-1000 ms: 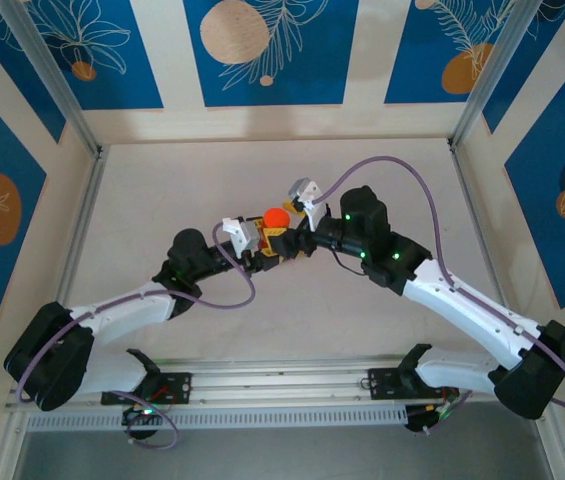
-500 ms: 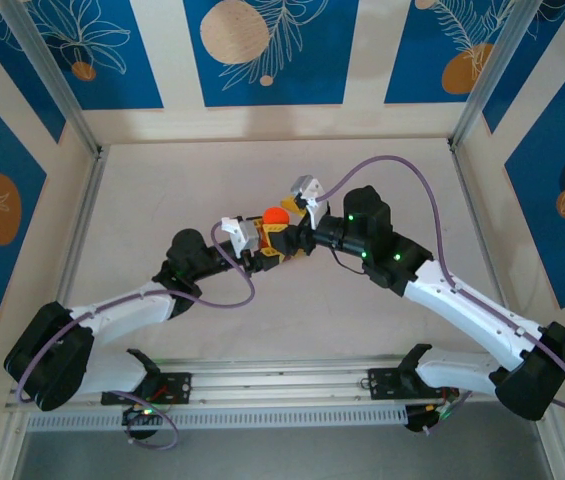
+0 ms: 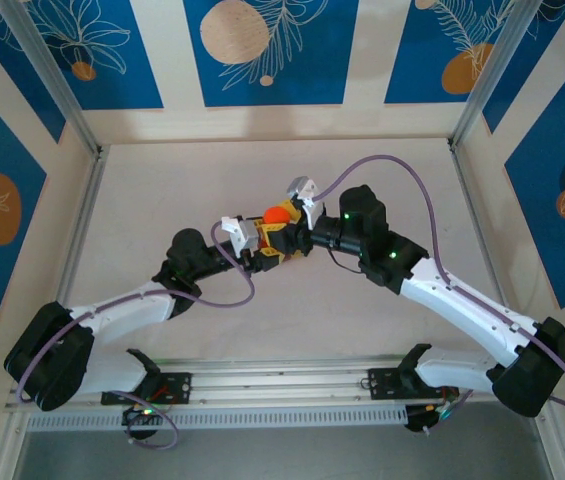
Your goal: Sort the pills into containers
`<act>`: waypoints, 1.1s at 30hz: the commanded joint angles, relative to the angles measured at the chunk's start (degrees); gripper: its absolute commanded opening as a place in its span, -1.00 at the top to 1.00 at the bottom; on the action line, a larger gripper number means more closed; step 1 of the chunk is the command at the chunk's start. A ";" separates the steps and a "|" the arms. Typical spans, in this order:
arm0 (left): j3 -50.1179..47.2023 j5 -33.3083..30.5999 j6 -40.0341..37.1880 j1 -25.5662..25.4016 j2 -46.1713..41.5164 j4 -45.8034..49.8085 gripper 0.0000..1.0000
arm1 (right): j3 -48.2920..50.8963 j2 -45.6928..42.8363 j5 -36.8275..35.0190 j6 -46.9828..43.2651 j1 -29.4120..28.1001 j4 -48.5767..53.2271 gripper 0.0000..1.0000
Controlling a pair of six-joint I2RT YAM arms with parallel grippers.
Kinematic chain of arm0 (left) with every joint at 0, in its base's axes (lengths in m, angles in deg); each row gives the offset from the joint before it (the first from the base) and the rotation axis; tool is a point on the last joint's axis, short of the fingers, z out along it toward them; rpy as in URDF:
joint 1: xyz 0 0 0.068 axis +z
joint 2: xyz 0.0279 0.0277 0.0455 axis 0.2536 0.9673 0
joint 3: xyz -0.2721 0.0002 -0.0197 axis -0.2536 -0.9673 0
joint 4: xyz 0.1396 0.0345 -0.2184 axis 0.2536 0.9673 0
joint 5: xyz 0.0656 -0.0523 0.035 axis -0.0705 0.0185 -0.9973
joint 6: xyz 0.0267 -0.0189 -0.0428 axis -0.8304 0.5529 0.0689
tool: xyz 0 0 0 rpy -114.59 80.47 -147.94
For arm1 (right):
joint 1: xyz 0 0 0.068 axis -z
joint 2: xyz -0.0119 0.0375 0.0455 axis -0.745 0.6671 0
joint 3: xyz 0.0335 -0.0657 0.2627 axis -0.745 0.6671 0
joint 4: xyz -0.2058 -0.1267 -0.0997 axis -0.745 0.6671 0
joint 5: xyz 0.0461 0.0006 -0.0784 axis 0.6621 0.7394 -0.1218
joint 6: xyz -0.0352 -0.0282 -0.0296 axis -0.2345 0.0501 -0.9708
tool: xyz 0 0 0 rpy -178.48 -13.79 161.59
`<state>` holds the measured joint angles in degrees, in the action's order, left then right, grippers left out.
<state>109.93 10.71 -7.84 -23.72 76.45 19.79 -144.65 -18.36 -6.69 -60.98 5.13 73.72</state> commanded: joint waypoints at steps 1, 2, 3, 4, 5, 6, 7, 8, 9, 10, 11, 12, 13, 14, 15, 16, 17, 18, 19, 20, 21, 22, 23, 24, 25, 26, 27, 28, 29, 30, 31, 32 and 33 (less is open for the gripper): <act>1.13 3.41 -0.36 -0.14 -0.51 -3.48 1.00 | -1.46 -0.28 0.09 1.05 1.80 -0.41 -0.19; 1.13 3.56 -0.28 -0.15 -0.49 -3.45 1.00 | -1.64 -0.23 0.34 1.54 1.93 -0.45 -0.21; 1.27 3.63 -0.28 -0.11 -0.42 -3.45 1.00 | -1.77 -0.21 0.46 1.70 1.98 -0.30 -0.23; 1.26 3.69 -0.28 -0.17 -0.35 -3.44 1.00 | -2.00 -0.07 0.55 2.05 1.98 -0.36 -0.25; 1.22 3.77 -0.28 -0.15 -0.35 -3.44 1.00 | -2.14 0.06 0.55 2.22 1.97 -0.29 -0.26; 1.27 3.85 -0.27 -0.13 -0.31 -3.46 1.00 | -2.33 0.21 0.69 2.36 2.01 -0.23 -0.26; 1.21 3.88 -0.19 -0.07 -0.29 -3.48 1.00 | -2.43 0.36 0.84 2.61 2.11 -0.15 -0.26; 1.22 4.01 -0.19 -0.12 -0.31 -3.47 1.00 | -2.52 0.47 1.29 2.71 2.02 -0.19 -0.26; 1.21 4.05 -0.19 -0.17 -0.31 -3.49 1.00 | -2.52 0.50 1.53 2.80 2.15 -0.23 -0.24; 1.29 4.16 -0.19 -0.15 -0.28 -3.50 1.00 | -2.46 0.50 1.83 2.93 2.22 -0.33 -0.20; 1.32 4.20 -0.20 -0.12 -0.27 -3.50 1.00 | -2.43 0.56 2.34 3.06 2.32 -0.44 -0.16; 1.31 4.28 -0.19 -0.16 -0.27 -3.45 1.00 | -2.37 0.47 2.92 3.21 2.49 -0.61 -0.10; 1.35 4.33 -0.19 -0.14 -0.31 -3.45 1.00 | -2.34 0.45 3.56 3.33 2.59 -0.78 -0.03; 1.31 4.43 -0.24 -0.09 -0.32 -3.49 1.00 | -2.39 0.43 4.01 3.21 2.68 -0.70 0.04; 1.31 4.40 -0.20 -0.16 -0.27 -3.40 1.00 | -2.34 0.41 4.38 3.09 2.68 -0.64 0.09; 1.38 4.47 -0.20 -0.16 -0.27 -3.37 1.00 | -2.34 0.41 4.65 2.92 2.78 -0.43 0.11; 1.41 4.50 -0.23 -0.16 -0.29 -3.35 1.00 | -2.36 0.32 4.99 2.59 2.91 -0.30 0.16; 1.39 4.60 -0.24 -0.10 -0.35 -3.37 1.00 | -2.34 0.29 5.89 2.00 3.07 -0.03 0.21; 1.43 4.80 -0.28 -0.14 -0.37 -3.42 1.00 | -2.43 0.17 7.61 0.71 3.33 0.48 0.24; 1.39 5.08 -0.44 -0.08 -0.51 -3.29 1.00 | -2.70 0.07 10.10 -1.14 3.75 1.31 0.24; 1.43 5.45 -0.56 -0.13 -0.55 -3.24 1.00 | -3.26 0.18 13.21 -3.32 4.41 2.78 0.25; 1.49 6.23 -0.75 -0.09 -0.53 -3.30 1.00 | -4.53 0.54 17.43 -6.80 5.37 5.53 0.30; 1.52 6.95 -0.79 -0.16 -0.61 -3.52 1.00 | -6.06 1.15 22.02 -11.22 6.46 9.28 0.33; 1.42 7.61 -0.81 -0.15 -0.62 -3.86 1.00 | -7.55 1.63 26.27 -15.19 7.43 12.89 0.34; 1.39 8.44 -0.81 -0.12 -0.57 -4.28 1.00 | -9.52 2.41 31.27 -20.23 8.67 17.11 0.32; 1.31 9.38 -0.80 -0.08 -0.49 -4.63 1.00 | -11.61 3.36 35.93 -24.79 10.02 21.72 0.31; 1.40 10.20 -0.83 -0.08 -0.38 -4.73 1.00 | -13.61 4.35 39.57 -30.12 11.08 25.89 0.30; 1.47 11.31 -0.81 -0.09 -0.25 -4.87 1.00 | -16.19 5.73 42.93 -35.91 12.25 31.16 0.30; 1.65 12.65 -0.77 -0.08 0.07 -4.86 1.00 | -18.67 7.12 45.41 -40.66 13.18 35.95 0.30; 1.89 13.58 -0.73 -0.13 0.33 -4.91 1.00 | -21.04 8.65 46.36 -44.46 13.67 39.52 0.30; 1.92 14.29 -0.55 -0.17 0.56 -4.96 1.00 | -23.91 10.42 46.55 -47.80 13.84 43.60 0.30; 2.07 15.04 -0.54 -0.17 0.71 -5.13 1.00 | -26.56 12.06 46.50 -51.07 13.92 47.38 0.30; 2.08 15.59 -0.54 -0.25 0.85 -5.16 1.00 | -28.71 13.34 46.67 -54.27 13.93 50.28 0.30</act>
<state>110.87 17.18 -8.74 -23.65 76.51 16.44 -167.45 -7.30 29.90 -96.93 18.51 109.48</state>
